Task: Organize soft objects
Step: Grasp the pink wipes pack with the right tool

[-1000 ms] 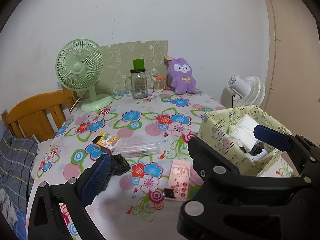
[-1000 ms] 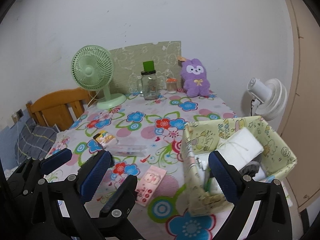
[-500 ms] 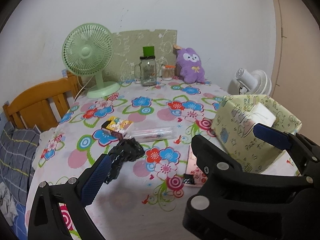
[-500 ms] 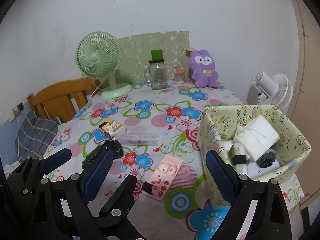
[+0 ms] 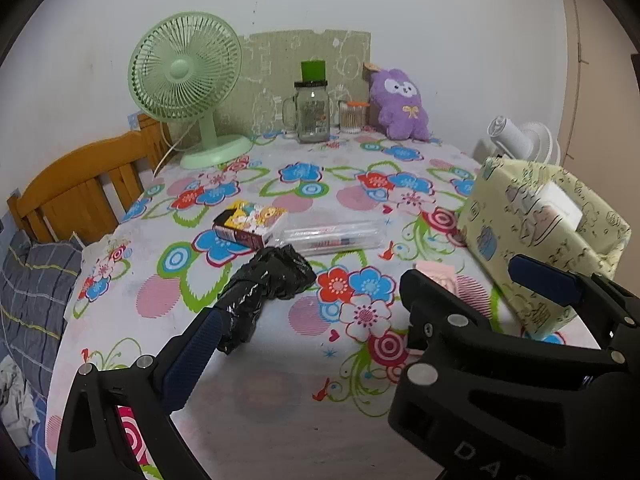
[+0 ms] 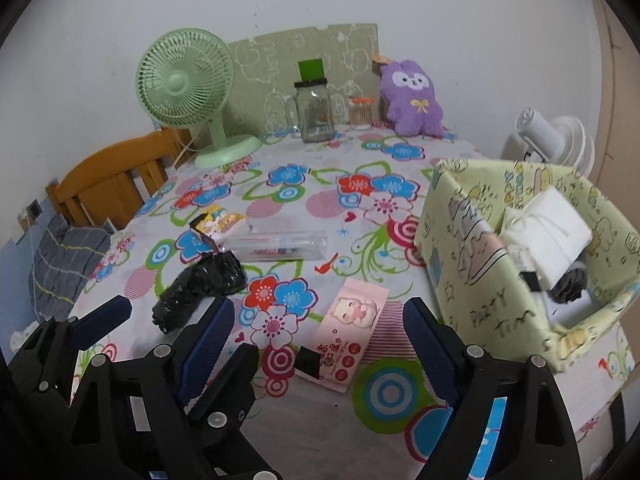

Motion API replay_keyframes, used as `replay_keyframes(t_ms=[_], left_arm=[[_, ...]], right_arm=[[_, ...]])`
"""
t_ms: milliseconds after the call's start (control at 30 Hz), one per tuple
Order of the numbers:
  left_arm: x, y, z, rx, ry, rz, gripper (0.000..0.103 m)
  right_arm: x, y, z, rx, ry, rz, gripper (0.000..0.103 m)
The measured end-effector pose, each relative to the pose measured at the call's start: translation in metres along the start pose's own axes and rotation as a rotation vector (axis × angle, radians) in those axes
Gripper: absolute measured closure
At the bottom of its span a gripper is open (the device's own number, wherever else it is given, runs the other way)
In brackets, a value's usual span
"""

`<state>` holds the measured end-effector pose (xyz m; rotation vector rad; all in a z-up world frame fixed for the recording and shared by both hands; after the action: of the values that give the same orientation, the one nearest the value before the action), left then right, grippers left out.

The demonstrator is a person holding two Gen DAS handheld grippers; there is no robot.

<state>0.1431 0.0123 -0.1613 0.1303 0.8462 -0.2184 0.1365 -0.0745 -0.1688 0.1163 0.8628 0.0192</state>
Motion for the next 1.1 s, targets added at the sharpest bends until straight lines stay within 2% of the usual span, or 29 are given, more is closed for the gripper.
replay_keyframes(t_ms=[767, 933, 967, 1000, 1100], left_arm=[[0.051, -0.002, -0.016, 0.012, 0.140, -0.017, 0.000], [0.054, -0.002, -0.014, 0.011, 0.148, -0.024, 0.000], [0.055, -0.003, -0.015, 0.012, 0.157, -0.025, 0.000], [0.057, -0.003, -0.015, 0.013, 0.161, -0.014, 0.000], [0.056, -0.002, -0.014, 0.019, 0.154, 0.006, 0.000]], right_arm=[[0.061, -0.016, -0.017, 0.056, 0.142, -0.044, 0.033], [0.065, -0.014, -0.015, 0.039, 0.147, -0.042, 0.038], [0.065, -0.014, -0.015, 0.037, 0.148, -0.041, 0.041], [0.065, -0.013, -0.014, 0.029, 0.149, -0.041, 0.055], [0.066, -0.012, -0.014, 0.017, 0.156, -0.049, 0.059]])
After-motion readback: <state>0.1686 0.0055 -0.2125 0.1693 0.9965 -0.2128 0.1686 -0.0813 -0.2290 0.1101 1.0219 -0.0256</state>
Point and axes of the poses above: each gripper's, at about its wrist camera, not at the fingertips, and x roughly the way its jaws point, y to its left, z to its top, the point moved 8 cm from there along x, roughly the way its jaws point, and after that the axes turned 8 degrees about y, right-handed, at the moved point
